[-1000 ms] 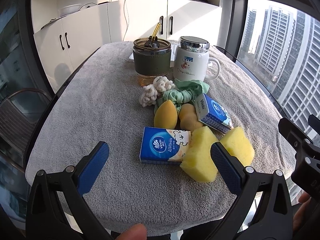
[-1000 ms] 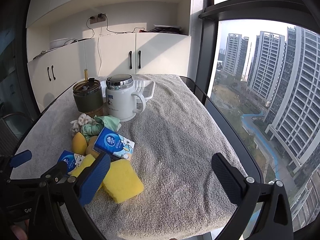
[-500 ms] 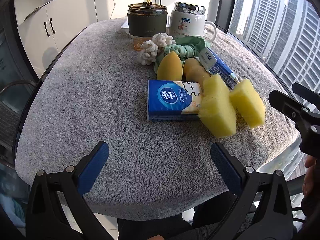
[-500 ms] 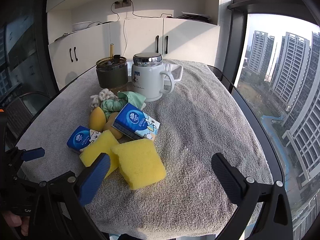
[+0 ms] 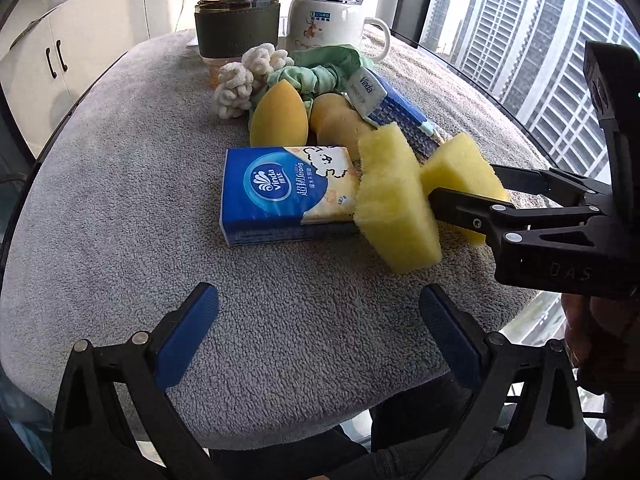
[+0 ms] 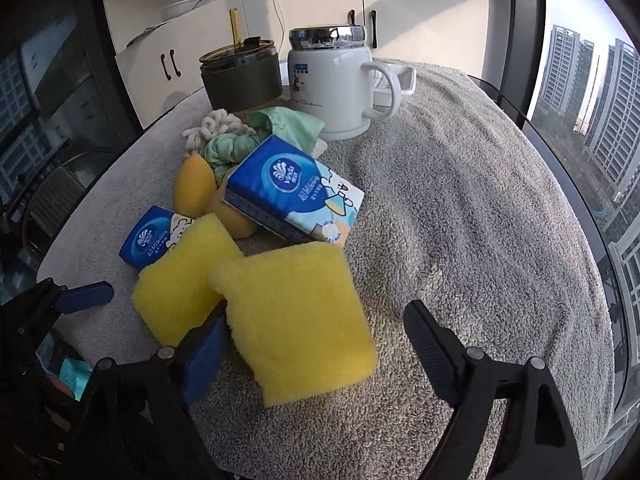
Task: Organize soft objects
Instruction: 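Grasp a yellow sponge with the left tool while the right tool grasps another yellow sponge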
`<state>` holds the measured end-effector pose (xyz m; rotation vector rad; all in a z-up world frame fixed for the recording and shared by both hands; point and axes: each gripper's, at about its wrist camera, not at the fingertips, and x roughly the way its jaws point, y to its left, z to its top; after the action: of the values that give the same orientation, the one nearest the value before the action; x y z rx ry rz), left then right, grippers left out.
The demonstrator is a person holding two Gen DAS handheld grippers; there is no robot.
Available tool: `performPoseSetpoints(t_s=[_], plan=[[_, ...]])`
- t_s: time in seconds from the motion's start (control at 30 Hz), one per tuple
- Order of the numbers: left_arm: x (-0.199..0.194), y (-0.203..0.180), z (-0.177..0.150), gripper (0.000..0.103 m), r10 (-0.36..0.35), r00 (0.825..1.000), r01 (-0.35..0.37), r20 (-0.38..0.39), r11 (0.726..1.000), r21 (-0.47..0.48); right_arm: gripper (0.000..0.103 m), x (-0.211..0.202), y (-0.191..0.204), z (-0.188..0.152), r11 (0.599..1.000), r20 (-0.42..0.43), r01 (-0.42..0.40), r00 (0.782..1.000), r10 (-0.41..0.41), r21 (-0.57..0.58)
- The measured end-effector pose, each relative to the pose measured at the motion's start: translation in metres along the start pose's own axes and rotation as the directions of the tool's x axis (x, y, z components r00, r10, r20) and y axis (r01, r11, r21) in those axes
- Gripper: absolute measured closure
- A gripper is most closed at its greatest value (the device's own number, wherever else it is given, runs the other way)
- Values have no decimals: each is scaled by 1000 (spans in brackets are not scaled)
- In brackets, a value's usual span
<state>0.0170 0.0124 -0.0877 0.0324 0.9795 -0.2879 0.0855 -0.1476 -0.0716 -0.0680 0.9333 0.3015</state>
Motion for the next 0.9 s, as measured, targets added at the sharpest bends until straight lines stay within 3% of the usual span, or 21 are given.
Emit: performPoseSetpoints(t_s=[0.07, 0.13, 0.17, 0.23, 0.5, 0.83, 0.9], plan=[[2, -5, 4, 4, -13, 1000, 13, -3, 1000, 9, 21, 2, -4, 1, 1000, 5, -25, 1000, 25, 10], [6, -6, 9, 7, -25, 1000, 25, -4, 1000, 12, 40, 0, -5, 0, 999, 12, -33, 999, 33, 0], [7, -7, 12, 9, -36, 999, 36, -4, 999, 9, 43, -2, -6, -1, 999, 16, -37, 999, 37, -1], [7, -9, 15, 14, -61, 998, 61, -2, 998, 2, 44, -7, -8, -1, 999, 42, -37, 998, 37, -10], [18, -27, 36, 14, -150, 988, 151, 24, 988, -44, 46, -16, -20, -3, 999, 87, -33, 996, 34, -13], [24, -27, 49, 13, -191, 981, 193, 30, 972, -131, 46, -21, -53, -11, 999, 92, -21, 996, 17, 38], [22, -33, 47, 13, -195, 981, 196, 22, 974, -114, 46, -21, -56, -12, 999, 90, -21, 996, 17, 44]])
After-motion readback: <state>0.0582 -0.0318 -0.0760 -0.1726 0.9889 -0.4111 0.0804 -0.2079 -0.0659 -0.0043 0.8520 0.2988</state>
